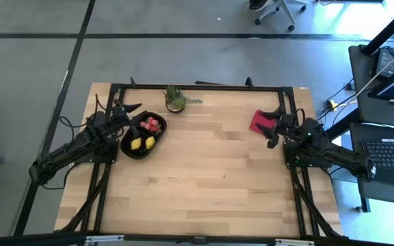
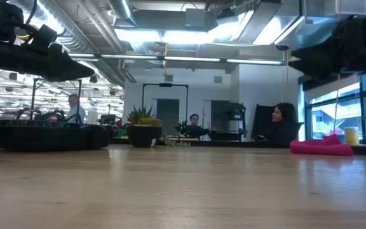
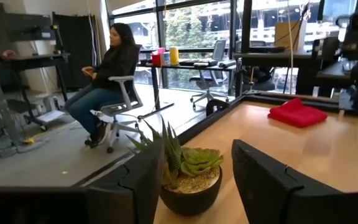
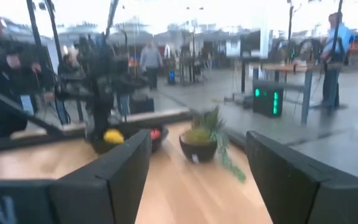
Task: Pick and placing Produce into tupperware
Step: Return to Home Position
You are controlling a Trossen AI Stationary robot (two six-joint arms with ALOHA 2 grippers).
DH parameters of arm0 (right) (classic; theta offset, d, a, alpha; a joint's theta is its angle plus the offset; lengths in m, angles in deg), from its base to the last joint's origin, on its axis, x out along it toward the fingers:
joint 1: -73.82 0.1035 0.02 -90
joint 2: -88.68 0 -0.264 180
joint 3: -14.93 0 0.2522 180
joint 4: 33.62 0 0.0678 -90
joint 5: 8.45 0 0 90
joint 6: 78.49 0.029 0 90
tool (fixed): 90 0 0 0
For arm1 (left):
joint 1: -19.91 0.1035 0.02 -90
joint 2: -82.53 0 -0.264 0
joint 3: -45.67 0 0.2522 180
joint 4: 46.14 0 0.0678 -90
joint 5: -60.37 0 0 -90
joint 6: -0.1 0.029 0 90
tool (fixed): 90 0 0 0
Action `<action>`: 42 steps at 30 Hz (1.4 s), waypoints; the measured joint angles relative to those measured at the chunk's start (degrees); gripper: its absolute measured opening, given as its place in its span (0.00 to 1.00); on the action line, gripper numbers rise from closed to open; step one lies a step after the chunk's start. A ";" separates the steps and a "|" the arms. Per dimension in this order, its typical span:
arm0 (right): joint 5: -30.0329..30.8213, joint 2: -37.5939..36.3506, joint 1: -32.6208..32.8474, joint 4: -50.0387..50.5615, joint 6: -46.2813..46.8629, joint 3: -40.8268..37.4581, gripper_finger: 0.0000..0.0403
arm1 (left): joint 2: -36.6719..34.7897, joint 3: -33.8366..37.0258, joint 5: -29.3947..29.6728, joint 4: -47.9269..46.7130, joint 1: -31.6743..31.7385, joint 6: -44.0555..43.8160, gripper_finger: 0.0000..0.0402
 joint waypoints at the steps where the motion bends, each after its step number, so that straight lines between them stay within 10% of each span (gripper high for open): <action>1: 0.01 0.00 0.00 1.56 -0.01 0.00 0.65 | 0.00 0.00 0.00 0.00 0.00 -0.78 0.44; 42: 0.00 0.57 0.00 6.19 5.87 0.04 0.65 | 0.00 0.00 0.02 0.07 0.00 -0.57 0.44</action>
